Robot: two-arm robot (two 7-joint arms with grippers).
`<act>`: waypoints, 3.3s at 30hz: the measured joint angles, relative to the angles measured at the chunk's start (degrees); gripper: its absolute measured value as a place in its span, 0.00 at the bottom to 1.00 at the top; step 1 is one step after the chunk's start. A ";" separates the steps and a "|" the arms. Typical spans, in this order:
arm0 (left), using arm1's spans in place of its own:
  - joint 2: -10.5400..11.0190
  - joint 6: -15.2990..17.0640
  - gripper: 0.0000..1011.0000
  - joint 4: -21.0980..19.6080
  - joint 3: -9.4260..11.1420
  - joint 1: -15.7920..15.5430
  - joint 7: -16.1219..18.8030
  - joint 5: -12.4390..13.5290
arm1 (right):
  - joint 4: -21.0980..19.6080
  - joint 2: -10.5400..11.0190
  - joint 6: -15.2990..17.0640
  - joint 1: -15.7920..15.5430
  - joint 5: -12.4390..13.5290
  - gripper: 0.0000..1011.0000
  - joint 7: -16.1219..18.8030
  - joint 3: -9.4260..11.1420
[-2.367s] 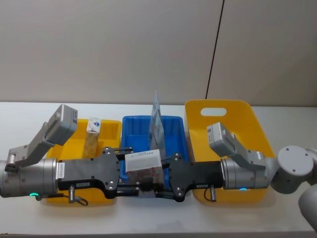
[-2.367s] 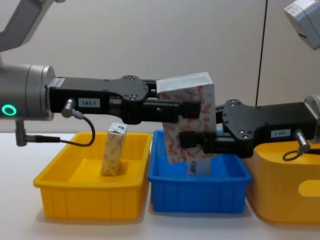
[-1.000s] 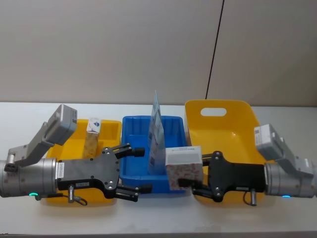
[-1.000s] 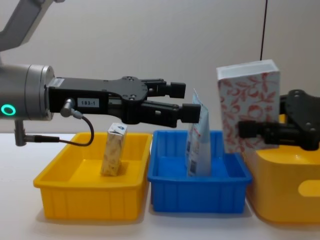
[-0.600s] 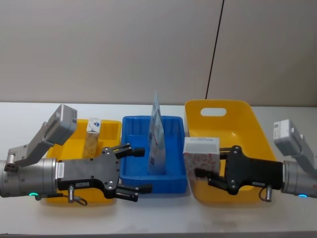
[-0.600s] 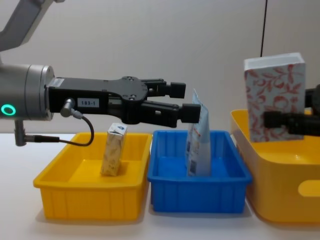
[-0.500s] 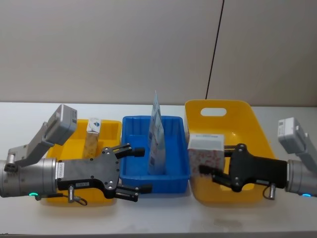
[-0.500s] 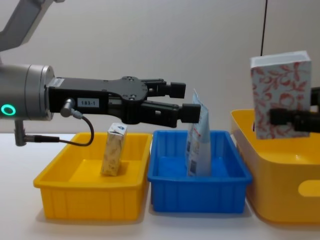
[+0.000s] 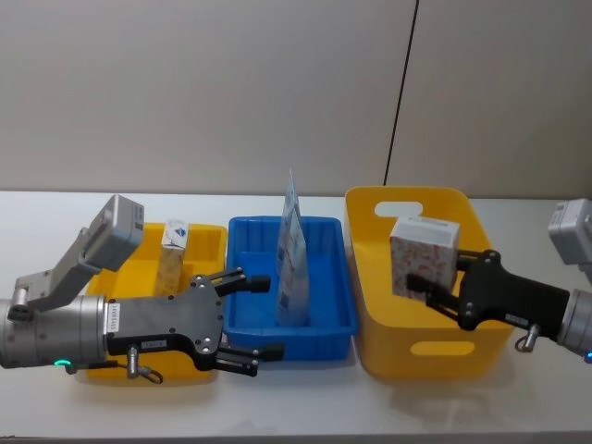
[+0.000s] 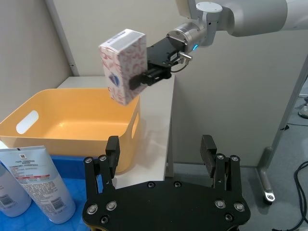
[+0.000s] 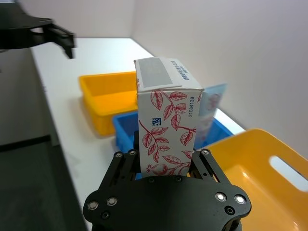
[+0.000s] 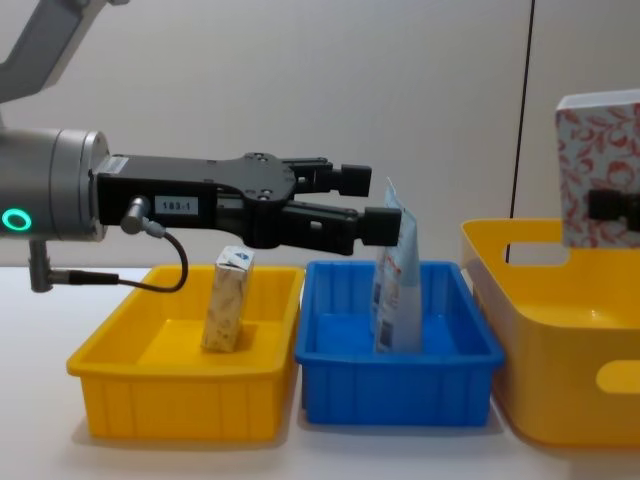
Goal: Bimanual collaborative sorting of washing and personal care products
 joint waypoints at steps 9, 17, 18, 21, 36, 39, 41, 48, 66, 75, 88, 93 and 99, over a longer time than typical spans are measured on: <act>0.00 0.00 0.99 0.00 0.00 0.00 0.00 0.00 | -0.68 -0.59 2.88 -1.31 -0.70 0.36 -7.35 1.93; 0.00 0.00 0.99 0.00 0.00 0.00 0.00 0.00 | -0.81 -2.14 5.67 -1.67 -2.44 0.36 -14.05 2.90; 0.00 0.00 0.99 0.00 0.00 0.00 0.00 0.00 | -0.81 -2.51 6.25 -1.66 -2.84 0.36 -15.36 3.01; 0.00 0.00 0.99 0.00 0.00 0.00 0.00 0.00 | -0.66 -3.45 7.45 -1.51 -3.78 0.36 -18.26 3.18; 0.00 0.00 0.99 0.00 0.00 0.00 0.00 0.00 | 2.59 -9.90 13.13 1.47 -9.34 0.36 -32.28 2.75; 0.00 0.00 0.99 0.00 0.00 0.00 0.00 0.00 | 4.06 -11.62 14.13 2.58 -10.74 0.36 -35.32 2.43; 0.00 0.00 0.99 0.00 0.00 0.00 0.00 0.00 | 5.64 -13.21 14.73 3.72 -11.75 0.36 -37.47 2.10; 0.00 0.00 0.99 0.00 0.00 0.00 0.00 0.00 | 12.94 -18.83 15.60 8.40 -15.12 0.36 -44.21 1.01; 0.00 0.00 0.99 0.00 0.00 0.00 0.00 0.00 | 29.88 -30.34 14.30 18.28 -19.70 0.36 -52.72 -0.79; 0.00 0.00 0.99 0.00 0.00 0.00 0.00 0.00 | 33.50 -32.73 13.38 20.49 -21.17 0.36 -54.38 -1.08; 0.00 0.00 0.99 0.00 0.00 0.00 0.00 0.00 | 37.39 -34.15 10.93 22.58 -23.94 0.71 -56.63 -2.03; 0.00 0.00 0.99 0.00 0.00 0.00 0.00 0.00 | 37.79 -34.47 10.46 22.94 -24.53 0.87 -56.96 -2.08; 0.00 0.00 0.99 0.00 0.00 0.00 0.00 0.00 | 35.67 -34.26 10.74 22.37 -24.66 0.99 -56.18 -1.77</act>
